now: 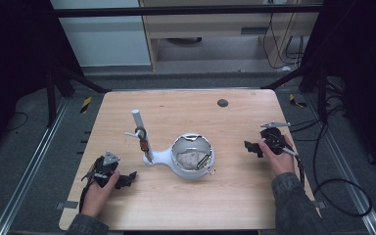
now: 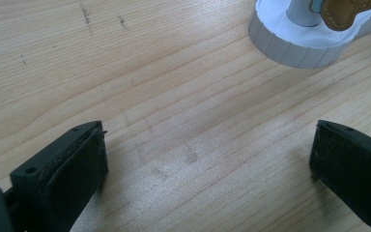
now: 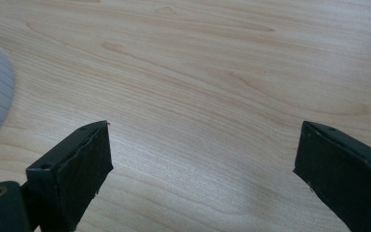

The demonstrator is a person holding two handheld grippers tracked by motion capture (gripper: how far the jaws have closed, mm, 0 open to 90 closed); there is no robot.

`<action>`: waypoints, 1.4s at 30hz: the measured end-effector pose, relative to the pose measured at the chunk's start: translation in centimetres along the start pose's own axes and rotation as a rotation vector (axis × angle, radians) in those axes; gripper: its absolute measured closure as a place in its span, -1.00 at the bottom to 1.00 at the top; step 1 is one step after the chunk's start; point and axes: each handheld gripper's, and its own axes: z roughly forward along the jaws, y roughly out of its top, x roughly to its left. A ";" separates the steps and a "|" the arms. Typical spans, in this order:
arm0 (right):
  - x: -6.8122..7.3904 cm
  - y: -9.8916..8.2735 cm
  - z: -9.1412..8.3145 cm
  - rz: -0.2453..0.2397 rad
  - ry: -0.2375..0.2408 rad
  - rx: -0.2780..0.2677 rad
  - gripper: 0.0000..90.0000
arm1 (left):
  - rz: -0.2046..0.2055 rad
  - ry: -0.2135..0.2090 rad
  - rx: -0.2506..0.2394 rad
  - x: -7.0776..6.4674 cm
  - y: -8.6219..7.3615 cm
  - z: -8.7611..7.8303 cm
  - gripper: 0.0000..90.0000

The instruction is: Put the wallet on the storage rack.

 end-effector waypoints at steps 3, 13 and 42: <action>0.0 -0.5 0.3 -0.013 0.002 0.017 -0.89 | 0.000 0.000 0.000 0.0 0.0 0.0 -1.00; -0.1 -2.2 1.1 0.001 -0.045 0.025 -0.88 | -0.001 0.002 0.000 0.0 0.0 0.0 -1.00; 1.3 -5.8 -0.2 -0.028 -0.054 -0.012 -0.97 | -0.006 0.006 0.000 -0.1 -0.1 -0.1 -1.00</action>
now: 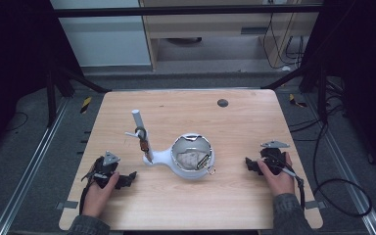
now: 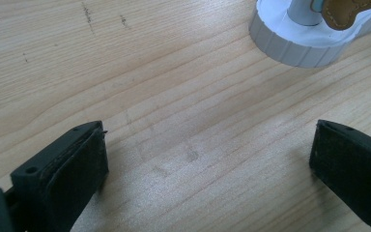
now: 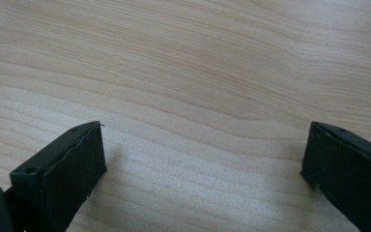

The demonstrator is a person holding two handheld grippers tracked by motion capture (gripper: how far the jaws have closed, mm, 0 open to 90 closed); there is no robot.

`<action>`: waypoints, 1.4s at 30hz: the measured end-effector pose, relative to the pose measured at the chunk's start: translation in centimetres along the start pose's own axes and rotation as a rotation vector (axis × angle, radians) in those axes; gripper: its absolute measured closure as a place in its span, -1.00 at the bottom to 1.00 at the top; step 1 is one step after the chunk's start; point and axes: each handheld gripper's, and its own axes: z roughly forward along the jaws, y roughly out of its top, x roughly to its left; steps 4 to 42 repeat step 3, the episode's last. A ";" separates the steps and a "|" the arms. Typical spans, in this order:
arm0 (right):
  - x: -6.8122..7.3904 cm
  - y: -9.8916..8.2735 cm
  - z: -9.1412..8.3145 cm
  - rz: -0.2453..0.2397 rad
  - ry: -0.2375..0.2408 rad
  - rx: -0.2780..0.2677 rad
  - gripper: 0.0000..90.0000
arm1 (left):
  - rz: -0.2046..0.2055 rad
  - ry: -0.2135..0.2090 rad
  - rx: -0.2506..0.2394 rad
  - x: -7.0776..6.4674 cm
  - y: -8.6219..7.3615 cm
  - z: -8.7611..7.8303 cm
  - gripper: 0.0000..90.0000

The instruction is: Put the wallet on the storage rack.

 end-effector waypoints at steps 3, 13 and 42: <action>0.0 0.0 0.0 -0.002 -0.005 0.001 -0.97 | 0.000 0.000 0.000 0.0 0.0 0.0 -1.00; 0.0 0.0 0.0 -0.002 -0.005 0.001 -0.97 | 0.000 0.000 0.000 0.0 0.0 0.0 -1.00; 0.0 0.0 0.0 -0.002 -0.005 0.001 -0.97 | 0.000 0.000 0.000 0.0 0.0 0.0 -1.00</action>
